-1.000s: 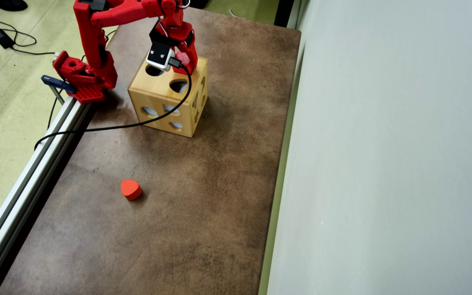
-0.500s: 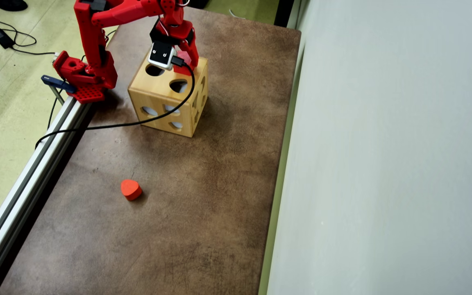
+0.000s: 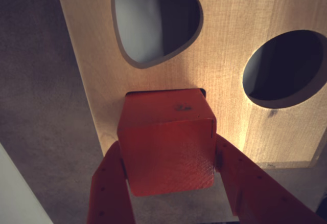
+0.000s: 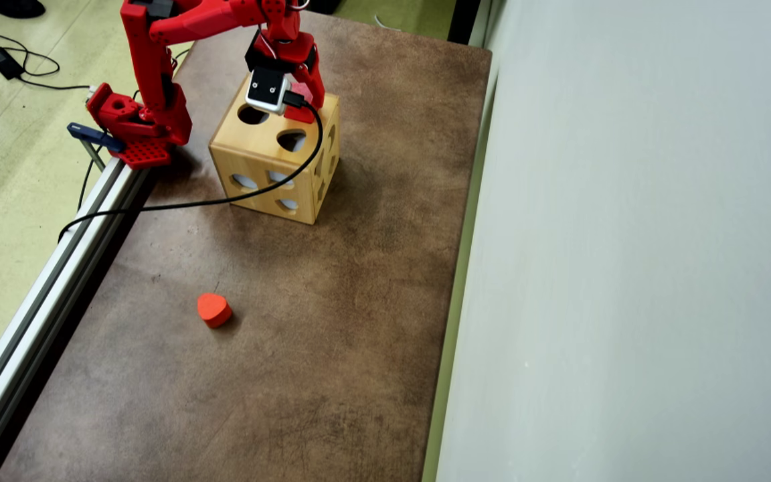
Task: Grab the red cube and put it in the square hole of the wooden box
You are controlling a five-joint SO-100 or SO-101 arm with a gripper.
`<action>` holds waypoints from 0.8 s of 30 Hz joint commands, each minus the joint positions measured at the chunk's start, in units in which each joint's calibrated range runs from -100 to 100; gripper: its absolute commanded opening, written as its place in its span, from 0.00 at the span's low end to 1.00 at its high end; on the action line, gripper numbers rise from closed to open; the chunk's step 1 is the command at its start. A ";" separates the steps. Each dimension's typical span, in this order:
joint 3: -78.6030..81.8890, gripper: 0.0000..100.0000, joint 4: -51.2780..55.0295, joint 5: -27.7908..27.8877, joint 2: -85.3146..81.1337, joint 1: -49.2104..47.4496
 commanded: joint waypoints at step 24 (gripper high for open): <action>5.50 0.43 0.25 0.54 -4.02 0.09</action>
